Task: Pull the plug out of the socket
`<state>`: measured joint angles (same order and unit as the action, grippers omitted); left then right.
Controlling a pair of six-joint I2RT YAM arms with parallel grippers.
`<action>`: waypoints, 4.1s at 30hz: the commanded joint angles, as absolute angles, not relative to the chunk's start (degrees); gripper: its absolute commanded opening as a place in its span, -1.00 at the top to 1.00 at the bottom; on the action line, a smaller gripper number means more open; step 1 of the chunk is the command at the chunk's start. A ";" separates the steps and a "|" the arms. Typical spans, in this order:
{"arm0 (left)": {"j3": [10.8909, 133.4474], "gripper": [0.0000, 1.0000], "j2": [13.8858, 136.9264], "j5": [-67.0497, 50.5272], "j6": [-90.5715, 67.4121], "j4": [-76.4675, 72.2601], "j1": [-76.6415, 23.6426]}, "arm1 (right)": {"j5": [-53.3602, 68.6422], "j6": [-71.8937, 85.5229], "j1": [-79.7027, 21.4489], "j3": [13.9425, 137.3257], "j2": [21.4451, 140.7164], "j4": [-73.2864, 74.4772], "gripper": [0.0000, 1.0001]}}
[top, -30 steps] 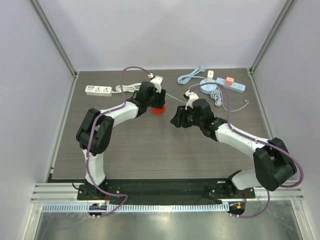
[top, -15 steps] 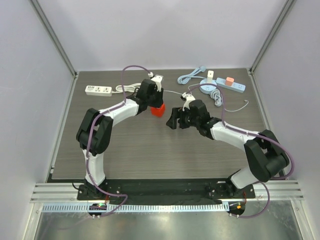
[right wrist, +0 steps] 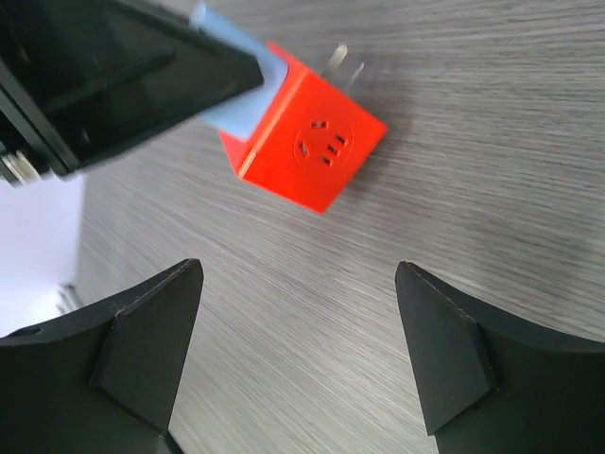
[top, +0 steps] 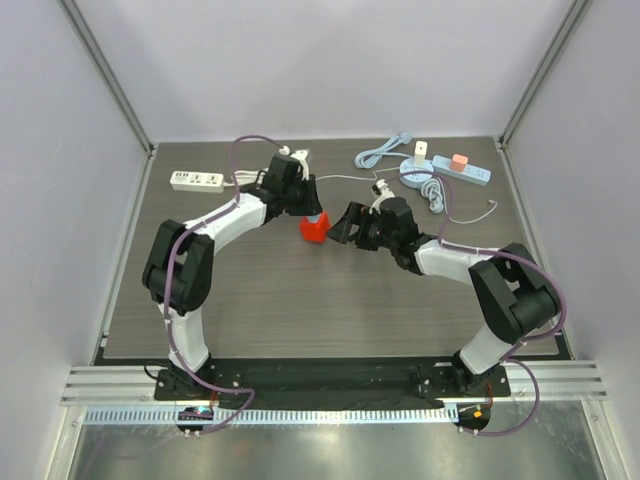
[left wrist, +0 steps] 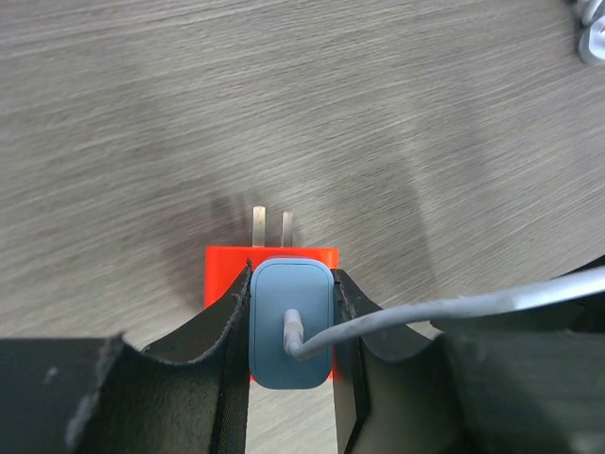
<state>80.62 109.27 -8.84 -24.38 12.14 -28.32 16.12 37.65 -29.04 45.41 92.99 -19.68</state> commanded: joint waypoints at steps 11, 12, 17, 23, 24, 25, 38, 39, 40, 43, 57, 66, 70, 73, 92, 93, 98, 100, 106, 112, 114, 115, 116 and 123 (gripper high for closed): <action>74.27 1.00 100.11 -0.88 -31.99 0.71 -29.79 | 15.11 55.02 -28.92 50.98 100.89 -29.00 -0.68; 74.09 1.00 99.85 -0.70 -32.17 0.53 -29.79 | 15.64 55.80 -29.00 50.80 101.42 -31.88 -0.63; 73.65 1.00 99.14 -1.14 -32.26 0.35 -29.88 | 16.52 56.95 -29.09 51.15 103.71 -34.98 -0.57; 73.30 1.00 99.49 -2.02 -33.31 0.18 -30.32 | 17.58 59.32 -29.53 50.98 106.34 -39.01 -0.52; 73.30 0.99 99.75 -2.11 -33.40 0.26 -30.50 | 18.10 59.67 -29.62 50.89 106.70 -40.68 -0.52; 73.30 1.00 99.84 -2.11 -33.40 0.26 -30.76 | 18.28 60.29 -29.71 50.98 107.31 -41.13 -0.51; 73.39 1.00 99.67 -4.04 -33.49 0.26 -31.64 | 15.21 60.30 -29.79 50.98 111.17 -43.07 -0.16; 73.21 1.00 99.58 -4.56 -33.49 -1.13 -31.64 | 15.12 60.03 -29.79 51.32 111.79 -43.33 -0.15; 72.95 1.00 99.49 -5.27 -33.49 -1.32 -31.64 | 15.12 59.59 -29.88 51.85 112.23 -43.59 -0.15; 71.63 1.00 98.88 -5.19 -33.66 -2.63 -31.64 | 14.85 60.29 -29.79 52.47 113.99 -44.39 0.54; 60.56 1.00 88.95 5.36 -24.86 -20.12 -35.24 | 4.57 63.01 -30.67 53.00 116.37 -30.67 0.98; 63.01 1.00 88.68 7.36 -29.12 -18.21 -35.41 | 5.36 66.26 -30.32 51.41 119.62 -33.84 0.98; 61.79 0.99 87.19 7.06 -22.85 -22.05 -38.23 | 6.06 67.76 -29.97 51.77 120.23 -33.92 0.98; 62.84 1.00 87.62 4.84 -24.34 -20.49 -37.62 | 6.33 68.38 -29.45 51.50 120.59 -34.19 0.97; 71.53 1.00 88.50 4.39 -31.91 -10.21 -34.89 | 13.00 58.37 -27.77 50.90 118.84 -35.67 0.98; 72.15 1.00 88.77 4.22 -31.47 -8.02 -34.72 | 13.27 57.05 -27.69 48.89 116.65 -35.86 0.98; 73.82 0.99 89.47 3.34 -29.97 -2.66 -33.84 | 13.19 46.95 -27.69 43.78 107.86 -31.57 0.86; 76.19 1.00 90.87 2.47 -29.79 -0.18 -33.23 | 11.87 41.78 -27.69 42.98 103.21 -27.89 0.72; 82.78 1.00 95.27 -3.69 -30.85 15.19 -31.38 | 16.24 33.66 -26.81 44.12 96.77 -25.40 -0.01; 83.76 1.00 96.59 -6.32 -30.15 21.62 -31.38 | 25.47 38.31 -25.31 48.16 100.10 -33.19 -0.60; 83.76 1.00 97.03 -7.55 -30.15 22.14 -31.38 | 27.59 38.93 -25.31 49.56 101.33 -35.14 -0.76; 84.02 1.00 97.38 -7.73 -30.15 22.58 -31.38 | 29.86 39.11 -25.31 49.74 101.60 -37.68 -0.79; 84.55 1.00 97.82 -8.00 -30.15 23.46 -31.38 | 30.58 39.11 -25.31 49.83 101.69 -38.92 -0.83; 85.95 1.00 99.31 -10.45 -30.59 24.08 -31.38 | 29.53 39.64 -25.31 50.71 103.79 -42.18 -0.87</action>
<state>82.70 99.81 -7.35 -31.00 24.99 -31.42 28.58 39.44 -25.28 48.60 102.72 -36.36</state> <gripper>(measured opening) 0.327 0.943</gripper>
